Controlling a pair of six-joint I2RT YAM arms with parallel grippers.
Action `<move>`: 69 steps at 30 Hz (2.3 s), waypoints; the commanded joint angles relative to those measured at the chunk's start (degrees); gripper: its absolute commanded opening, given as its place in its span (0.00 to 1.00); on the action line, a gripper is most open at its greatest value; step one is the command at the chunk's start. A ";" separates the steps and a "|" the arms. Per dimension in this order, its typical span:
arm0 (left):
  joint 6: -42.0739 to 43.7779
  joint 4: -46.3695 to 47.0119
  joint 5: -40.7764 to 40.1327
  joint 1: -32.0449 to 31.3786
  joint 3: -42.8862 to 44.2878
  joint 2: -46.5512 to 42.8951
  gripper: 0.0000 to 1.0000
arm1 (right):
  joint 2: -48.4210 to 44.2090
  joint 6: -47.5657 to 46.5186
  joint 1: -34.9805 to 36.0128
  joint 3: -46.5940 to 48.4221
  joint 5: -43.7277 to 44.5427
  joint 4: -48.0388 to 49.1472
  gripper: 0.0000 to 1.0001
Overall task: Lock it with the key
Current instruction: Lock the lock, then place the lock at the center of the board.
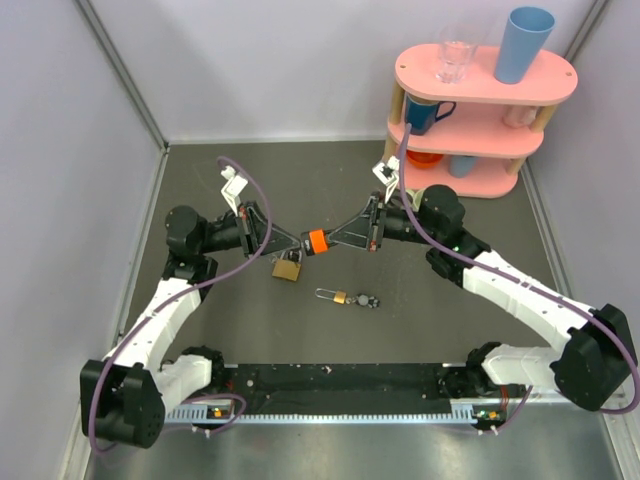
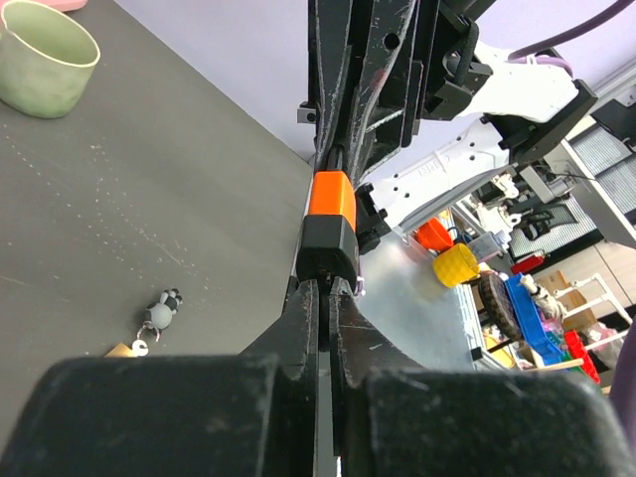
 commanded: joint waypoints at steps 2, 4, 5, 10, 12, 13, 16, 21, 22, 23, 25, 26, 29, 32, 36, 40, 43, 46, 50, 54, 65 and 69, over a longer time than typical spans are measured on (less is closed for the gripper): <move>0.71 2.17 0.06 -0.46 -0.05 0.10 0.00 | -2.00 0.60 -0.41 3.49 0.28 6.04 0.00; 0.80 2.08 -0.38 -0.46 -0.14 0.02 0.00 | -2.00 0.60 -0.41 3.40 0.28 5.95 0.00; 0.80 2.17 -0.47 -0.46 -0.14 0.02 0.00 | -2.00 0.60 -0.41 3.40 0.37 5.95 0.00; 0.89 1.99 -0.73 -0.46 -0.67 0.02 0.00 | -2.61 0.25 -0.41 2.88 1.42 5.43 0.00; 0.89 1.99 -1.00 -0.46 -1.19 -0.16 0.00 | -3.48 0.16 -0.49 2.61 2.47 5.08 0.00; 0.89 1.91 -1.26 -0.46 -1.37 -0.25 0.00 | -3.75 0.16 -0.67 2.09 3.78 5.07 0.00; 1.24 1.64 -1.87 -0.46 -1.98 -0.69 0.00 | -4.72 0.16 -1.11 1.47 4.93 4.90 0.00; 1.86 0.85 -2.32 -0.37 -2.42 -1.04 0.00 | -5.51 0.34 -1.81 1.03 5.64 4.99 0.00; 2.12 0.76 -2.49 -0.37 -2.51 -1.21 0.00 | -5.86 0.34 -1.99 0.94 5.73 4.99 0.00; 2.29 0.50 -2.93 -0.37 -2.51 -1.39 0.00 | -6.12 0.25 -2.16 0.77 5.82 4.99 0.00; 2.91 -0.20 -3.46 -0.28 -2.60 -1.74 0.00 | -6.56 0.42 -2.25 0.24 6.34 5.16 0.00; 3.09 -0.46 -3.98 -0.28 -2.78 -2.18 0.00 | -7.09 0.34 -2.25 0.15 6.52 5.42 0.00; 4.05 -1.70 -4.95 -0.11 -2.78 -2.88 0.00 | -7.97 0.51 -2.78 -0.64 7.05 5.34 0.00; 4.58 -2.75 -5.30 0.33 -2.87 -3.50 0.00 | -8.85 0.51 -3.13 -1.25 7.31 5.08 0.00; 5.02 -3.54 -5.74 1.39 -3.22 -4.46 0.00 | -9.82 -0.01 -4.27 -1.87 6.70 4.11 0.00; 5.11 -4.16 -5.57 3.05 -3.22 -5.61 0.00 | -10.96 -0.89 -5.23 -2.40 6.52 2.26 0.00; 5.20 -4.86 -5.22 4.11 -3.30 -6.40 0.00 | -11.75 -0.98 -6.29 -3.10 6.43 1.56 0.00; 5.55 -5.91 -4.78 4.99 -3.39 -6.92 0.00 | -12.54 -1.50 -7.08 -3.71 5.99 0.16 0.00; 6.43 -7.58 -4.69 6.04 -3.74 -7.81 0.00 | -13.60 -2.56 -8.49 -4.06 5.64 -1.78 0.00; 6.34 -7.76 -5.30 6.22 -4.01 -7.90 0.00 | -13.25 -2.39 -8.67 -3.89 4.50 -1.52 0.00; 9.14 -12.57 -8.90 7.01 -3.92 -7.02 0.00 | -8.33 -1.42 -8.75 -1.70 -1.38 -1.60 0.00; 11.87 -18.74 -12.15 8.24 -4.36 -7.37 0.00 | -4.64 -0.28 -8.41 -0.55 -3.59 -1.26 0.00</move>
